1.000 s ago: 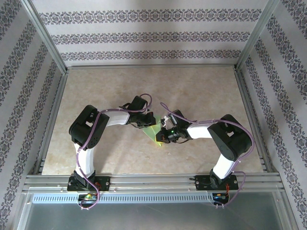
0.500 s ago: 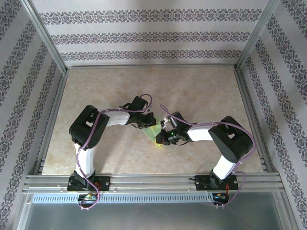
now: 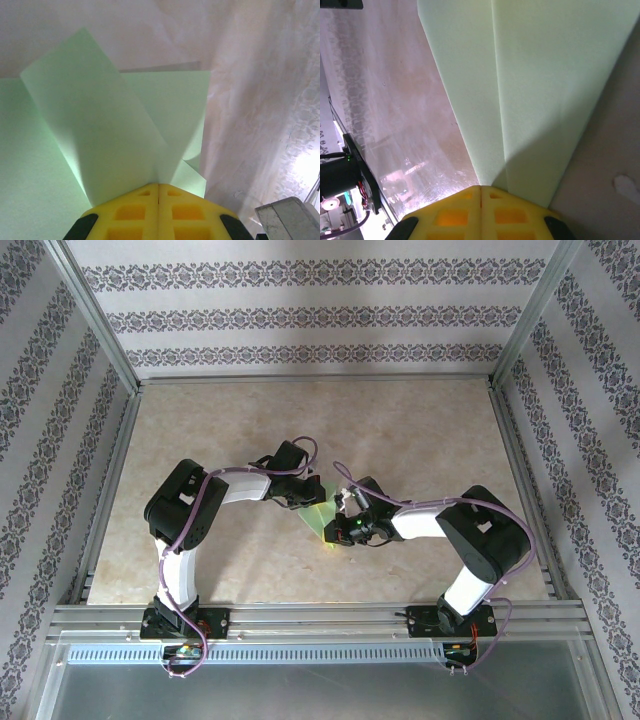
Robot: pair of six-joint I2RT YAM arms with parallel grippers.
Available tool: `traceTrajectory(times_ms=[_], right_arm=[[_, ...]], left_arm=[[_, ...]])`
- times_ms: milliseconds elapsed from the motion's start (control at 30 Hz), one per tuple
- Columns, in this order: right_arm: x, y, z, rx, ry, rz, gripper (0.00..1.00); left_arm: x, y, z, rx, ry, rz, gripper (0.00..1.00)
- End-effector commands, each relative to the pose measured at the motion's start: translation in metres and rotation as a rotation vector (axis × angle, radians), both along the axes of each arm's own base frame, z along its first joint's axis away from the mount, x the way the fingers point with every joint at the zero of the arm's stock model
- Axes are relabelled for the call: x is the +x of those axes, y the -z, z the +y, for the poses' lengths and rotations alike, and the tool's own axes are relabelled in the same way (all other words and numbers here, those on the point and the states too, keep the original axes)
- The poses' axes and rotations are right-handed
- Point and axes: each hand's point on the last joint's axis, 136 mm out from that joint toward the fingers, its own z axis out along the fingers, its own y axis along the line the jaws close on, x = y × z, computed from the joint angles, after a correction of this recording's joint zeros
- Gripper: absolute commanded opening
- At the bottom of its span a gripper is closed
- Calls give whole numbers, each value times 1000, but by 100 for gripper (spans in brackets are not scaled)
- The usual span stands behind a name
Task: Fold a paper plane with a square sheet of paper (fold left side to right side)
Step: Fourth fold the wing at the center of the table.
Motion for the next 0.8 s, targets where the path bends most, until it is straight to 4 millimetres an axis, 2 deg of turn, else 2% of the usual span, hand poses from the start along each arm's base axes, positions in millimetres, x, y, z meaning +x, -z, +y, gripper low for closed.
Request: traceTrajectory(times_ms=[0,767], right_arm=[[-41,20,-14,-75,-33,145,7],[-50,21,-22,-88,-22,144,7]], left_arm=[[-16,45,28,146,-54,103,2],[-17,46,29,155,-55,105,2]])
